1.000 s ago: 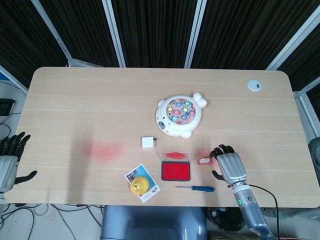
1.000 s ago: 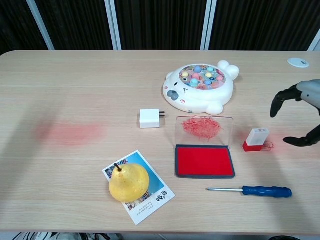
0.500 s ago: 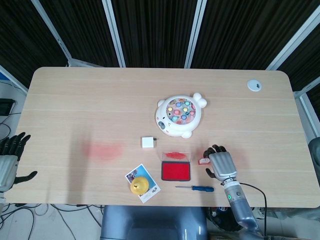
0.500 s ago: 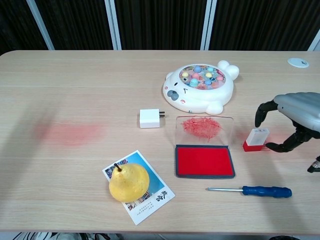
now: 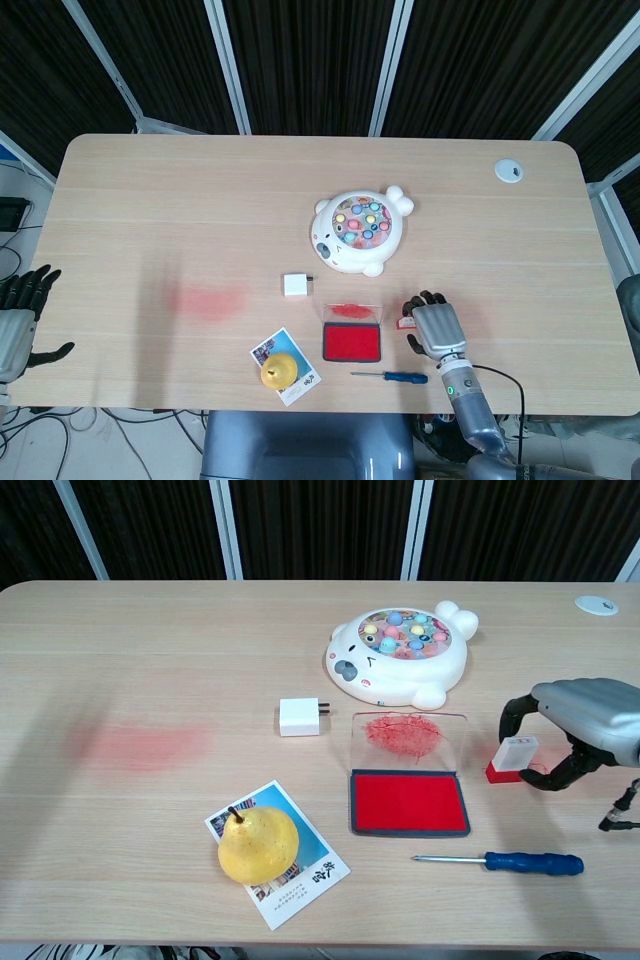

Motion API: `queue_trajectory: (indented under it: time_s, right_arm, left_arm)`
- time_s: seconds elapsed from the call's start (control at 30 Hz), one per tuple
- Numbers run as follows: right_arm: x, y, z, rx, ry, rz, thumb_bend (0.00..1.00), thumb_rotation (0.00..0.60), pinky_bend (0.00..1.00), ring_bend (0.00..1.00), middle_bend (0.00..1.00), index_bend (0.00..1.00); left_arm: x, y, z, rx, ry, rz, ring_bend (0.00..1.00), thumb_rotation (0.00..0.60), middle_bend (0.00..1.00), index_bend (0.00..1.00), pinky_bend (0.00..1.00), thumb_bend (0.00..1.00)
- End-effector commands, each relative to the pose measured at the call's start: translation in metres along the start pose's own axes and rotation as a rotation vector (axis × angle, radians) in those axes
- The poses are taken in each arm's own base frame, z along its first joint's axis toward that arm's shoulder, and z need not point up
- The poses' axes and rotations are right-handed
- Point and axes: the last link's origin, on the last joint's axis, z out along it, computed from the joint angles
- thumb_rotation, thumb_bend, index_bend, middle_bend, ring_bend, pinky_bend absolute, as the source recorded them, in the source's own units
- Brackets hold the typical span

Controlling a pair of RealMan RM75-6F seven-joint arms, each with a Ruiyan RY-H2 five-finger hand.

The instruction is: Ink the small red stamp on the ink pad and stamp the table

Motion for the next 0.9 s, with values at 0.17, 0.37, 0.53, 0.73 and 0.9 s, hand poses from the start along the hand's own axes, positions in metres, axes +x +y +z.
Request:
queue_trajectory:
  time_s: [0.17, 0.37, 0.53, 0.73, 0.9]
  right_arm:
    - [-0.0042, -0.003, 0.0035, -0.004, -0.011, 0.012, 0.43, 0.6, 0.23, 0.2, 0.33, 0.43]
    - [-0.0073, -0.0043, 0.0051, -0.008, -0.016, 0.016, 0.44, 0.6, 0.23, 0.2, 0.34, 0.47]
    - [-0.0085, -0.0059, 0.0057, -0.008, -0.017, 0.02, 0.44, 0.6, 0.23, 0.2, 0.35, 0.49]
    - [-0.0097, -0.0069, 0.007, -0.009, -0.018, 0.014, 0.47, 0.6, 0.25, 0.23, 0.4, 0.56]
    - [-0.0112, -0.0067, 0.0075, -0.01, -0.02, 0.01, 0.5, 0.6, 0.27, 0.27, 0.46, 0.62]
  left_arm:
    - [0.0005, -0.0004, 0.0006, 0.004, -0.004, -0.005, 0.0, 0.6, 0.0, 0.0, 0.0, 0.0]
    - [0.0011, -0.0008, 0.0008, 0.006, -0.003, -0.009, 0.0, 0.6, 0.0, 0.0, 0.0, 0.0]
    - [0.0014, -0.0008, 0.0011, 0.006, -0.005, -0.011, 0.0, 0.6, 0.0, 0.0, 0.0, 0.0]
    - [0.0017, -0.0013, 0.0015, 0.008, -0.007, -0.014, 0.0, 0.6, 0.0, 0.0, 0.0, 0.0]
    - [0.0017, -0.0013, 0.0014, 0.009, -0.011, -0.015, 0.0, 0.6, 0.0, 0.0, 0.0, 0.0]
